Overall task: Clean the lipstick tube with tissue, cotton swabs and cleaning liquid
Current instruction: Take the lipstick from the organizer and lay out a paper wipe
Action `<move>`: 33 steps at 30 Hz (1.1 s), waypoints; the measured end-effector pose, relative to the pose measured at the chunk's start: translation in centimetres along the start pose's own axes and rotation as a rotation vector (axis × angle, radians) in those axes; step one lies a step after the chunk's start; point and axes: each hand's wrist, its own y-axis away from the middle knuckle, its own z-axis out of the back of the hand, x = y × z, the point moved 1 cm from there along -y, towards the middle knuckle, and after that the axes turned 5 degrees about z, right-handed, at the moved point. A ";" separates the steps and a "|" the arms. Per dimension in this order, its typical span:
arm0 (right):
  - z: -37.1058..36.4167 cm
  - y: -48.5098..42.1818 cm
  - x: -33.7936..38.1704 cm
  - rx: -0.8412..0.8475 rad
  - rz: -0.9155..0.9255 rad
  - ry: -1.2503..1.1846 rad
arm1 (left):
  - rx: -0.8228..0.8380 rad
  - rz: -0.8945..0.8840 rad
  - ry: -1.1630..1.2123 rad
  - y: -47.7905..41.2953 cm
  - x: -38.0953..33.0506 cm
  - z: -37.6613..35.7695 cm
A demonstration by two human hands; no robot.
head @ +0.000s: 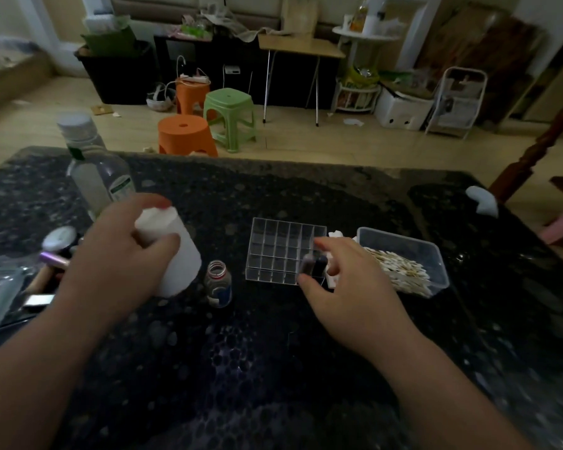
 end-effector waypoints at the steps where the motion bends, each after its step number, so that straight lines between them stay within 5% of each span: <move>1: 0.2 -0.1 0.1 -0.021 -0.024 -0.090 | 0.062 0.042 0.188 0.6 -1.2 0.3; 4: 0.3 -0.3 0.6 0.059 -0.110 -0.602 | 0.372 0.269 0.705 2.8 -3.7 -0.9; 7: 0.1 0.0 0.9 0.230 -0.238 -1.198 | 0.528 0.403 0.834 4.1 -4.1 -2.6; 9: 0.0 0.5 1.1 0.355 -0.288 -1.355 | 0.589 0.487 0.933 4.6 -4.0 -3.3; 18: 0.5 2.0 0.6 0.590 -0.422 -1.214 | 0.741 0.651 0.890 5.7 -4.4 -3.7; 27: 1.4 1.5 1.5 0.355 -0.386 -1.076 | 0.770 0.668 0.887 5.6 -3.5 -4.8; 31: 1.1 1.3 1.6 0.294 -0.360 -1.085 | 0.602 0.688 0.979 4.3 -3.4 -4.1; 33: 1.2 1.2 1.3 0.204 -0.389 -1.119 | 0.362 0.669 1.015 2.5 -2.8 -2.7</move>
